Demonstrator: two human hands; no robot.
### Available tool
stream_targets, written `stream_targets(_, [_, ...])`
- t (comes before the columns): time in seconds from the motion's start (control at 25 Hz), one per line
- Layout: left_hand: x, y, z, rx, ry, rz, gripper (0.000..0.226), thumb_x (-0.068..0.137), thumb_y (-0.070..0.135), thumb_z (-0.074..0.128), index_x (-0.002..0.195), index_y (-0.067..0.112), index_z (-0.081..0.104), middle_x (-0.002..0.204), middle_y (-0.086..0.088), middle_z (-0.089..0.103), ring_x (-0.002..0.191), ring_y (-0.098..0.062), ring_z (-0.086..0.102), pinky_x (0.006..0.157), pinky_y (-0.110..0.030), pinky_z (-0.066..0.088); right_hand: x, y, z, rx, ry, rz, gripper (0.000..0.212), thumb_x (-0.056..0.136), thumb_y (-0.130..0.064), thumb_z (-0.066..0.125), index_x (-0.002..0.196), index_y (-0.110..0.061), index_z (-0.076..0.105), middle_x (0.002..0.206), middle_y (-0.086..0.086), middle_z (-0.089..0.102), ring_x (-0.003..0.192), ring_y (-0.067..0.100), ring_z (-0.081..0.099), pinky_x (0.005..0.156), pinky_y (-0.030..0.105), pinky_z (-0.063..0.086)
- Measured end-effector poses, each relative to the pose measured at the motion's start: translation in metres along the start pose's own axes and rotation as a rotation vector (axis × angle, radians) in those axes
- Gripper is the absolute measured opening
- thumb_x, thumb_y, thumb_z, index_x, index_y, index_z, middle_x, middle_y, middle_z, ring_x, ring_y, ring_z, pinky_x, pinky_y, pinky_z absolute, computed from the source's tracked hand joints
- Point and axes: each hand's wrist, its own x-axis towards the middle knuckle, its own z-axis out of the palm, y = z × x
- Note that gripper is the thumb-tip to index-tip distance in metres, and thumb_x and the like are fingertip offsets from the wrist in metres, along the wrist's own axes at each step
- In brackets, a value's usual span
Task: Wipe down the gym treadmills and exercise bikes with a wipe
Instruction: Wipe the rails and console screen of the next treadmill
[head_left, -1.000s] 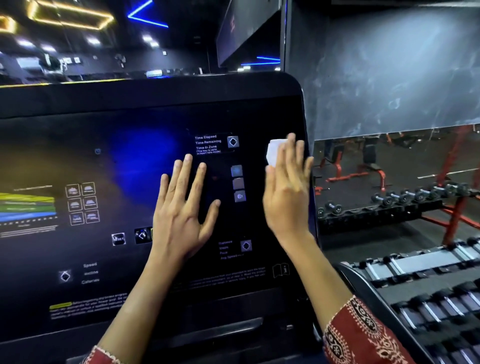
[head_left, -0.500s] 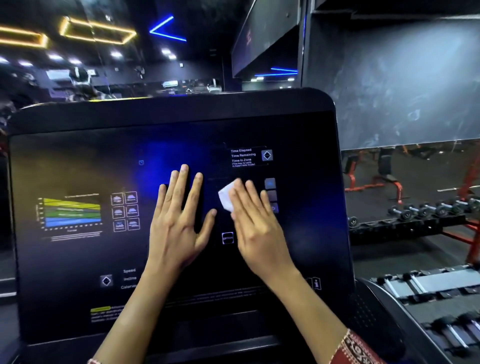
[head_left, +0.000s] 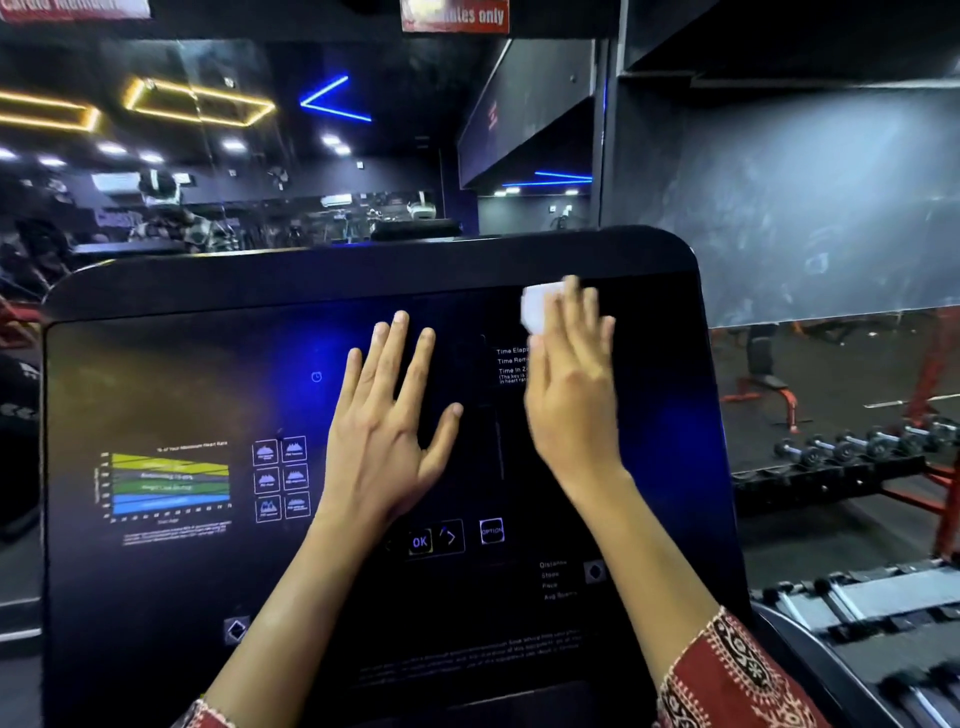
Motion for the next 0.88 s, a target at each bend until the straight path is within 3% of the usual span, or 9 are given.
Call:
stream_targets(0.12, [0.012, 0.001, 0.003, -0.001, 0.001, 0.039, 0.064, 0.09, 0.042, 0.041, 0.142, 0.005, 0.041, 0.152, -0.017, 0.029, 0.141, -0.03, 0.025, 0.115, -0.039, 0.012, 0.003, -0.002, 0.001, -0.056, -0.065, -0.234, 0.044, 0.099, -0.016, 0.036, 0.139, 0.0, 0.043, 0.148, 0.016, 0.04, 0.14, 0.03, 0.03, 0.118, 0.037, 0.011])
stream_targets(0.32, [0.029, 0.005, 0.008, -0.01, 0.013, 0.061, 0.064, 0.089, 0.041, 0.041, 0.142, 0.005, 0.041, 0.152, -0.017, 0.03, 0.141, -0.03, 0.026, 0.115, -0.039, 0.012, 0.018, 0.047, -0.02, -0.079, 0.127, 0.153, 0.045, 0.101, -0.016, 0.035, 0.143, 0.0, 0.038, 0.151, 0.017, 0.033, 0.142, 0.021, 0.013, 0.119, 0.039, 0.005])
stream_targets(0.44, [0.032, 0.007, 0.012, -0.006, 0.027, 0.052, 0.064, 0.089, 0.041, 0.042, 0.142, 0.005, 0.042, 0.152, -0.018, 0.03, 0.141, -0.03, 0.026, 0.115, -0.039, 0.011, 0.023, 0.037, -0.012, -0.07, 0.14, 0.201, 0.046, 0.1, -0.013, 0.037, 0.144, 0.003, 0.033, 0.153, 0.018, 0.028, 0.142, 0.021, 0.009, 0.119, 0.038, 0.002])
stream_targets(0.52, [0.032, 0.008, 0.013, 0.002, 0.038, 0.054, 0.064, 0.089, 0.042, 0.041, 0.142, 0.005, 0.042, 0.152, -0.018, 0.03, 0.141, -0.03, 0.026, 0.115, -0.039, 0.012, 0.028, 0.017, -0.003, -0.057, 0.093, 0.138, 0.047, 0.099, -0.013, 0.037, 0.143, 0.003, 0.034, 0.152, 0.02, 0.029, 0.144, 0.029, 0.016, 0.118, 0.039, 0.004])
stream_targets(0.6, [0.032, 0.008, 0.013, -0.002, 0.039, 0.06, 0.064, 0.089, 0.042, 0.041, 0.142, 0.005, 0.042, 0.151, -0.018, 0.03, 0.141, -0.03, 0.026, 0.115, -0.039, 0.012, 0.027, -0.006, 0.008, -0.047, 0.013, -0.044, 0.047, 0.098, -0.014, 0.036, 0.141, 0.003, 0.039, 0.15, 0.02, 0.034, 0.141, 0.035, 0.027, 0.117, 0.04, 0.008])
stream_targets(0.68, [0.031, 0.005, 0.011, -0.015, 0.037, 0.066, 0.064, 0.089, 0.041, 0.042, 0.141, 0.004, 0.042, 0.151, -0.018, 0.031, 0.14, -0.03, 0.026, 0.115, -0.039, 0.013, 0.022, -0.014, 0.011, -0.105, -0.037, -0.21, 0.047, 0.096, -0.016, 0.035, 0.138, 0.001, 0.045, 0.147, 0.017, 0.041, 0.139, 0.034, 0.034, 0.115, 0.042, 0.013])
stream_targets(0.72, [0.03, 0.003, 0.009, -0.015, 0.037, 0.063, 0.064, 0.089, 0.041, 0.042, 0.141, 0.004, 0.042, 0.151, -0.018, 0.031, 0.14, -0.03, 0.027, 0.115, -0.039, 0.013, 0.023, -0.009, 0.008, -0.16, -0.013, -0.206, 0.046, 0.096, -0.017, 0.037, 0.138, 0.0, 0.046, 0.147, 0.016, 0.042, 0.139, 0.032, 0.033, 0.115, 0.045, 0.014])
stream_targets(0.88, [0.029, -0.016, -0.001, 0.012, 0.049, 0.038, 0.064, 0.089, 0.041, 0.043, 0.141, 0.004, 0.042, 0.15, -0.019, 0.032, 0.14, -0.03, 0.028, 0.116, -0.036, 0.011, 0.037, -0.001, 0.012, -0.169, 0.112, 0.145, 0.049, 0.097, -0.013, 0.035, 0.142, 0.006, 0.034, 0.151, 0.023, 0.03, 0.143, 0.036, 0.02, 0.116, 0.045, 0.005])
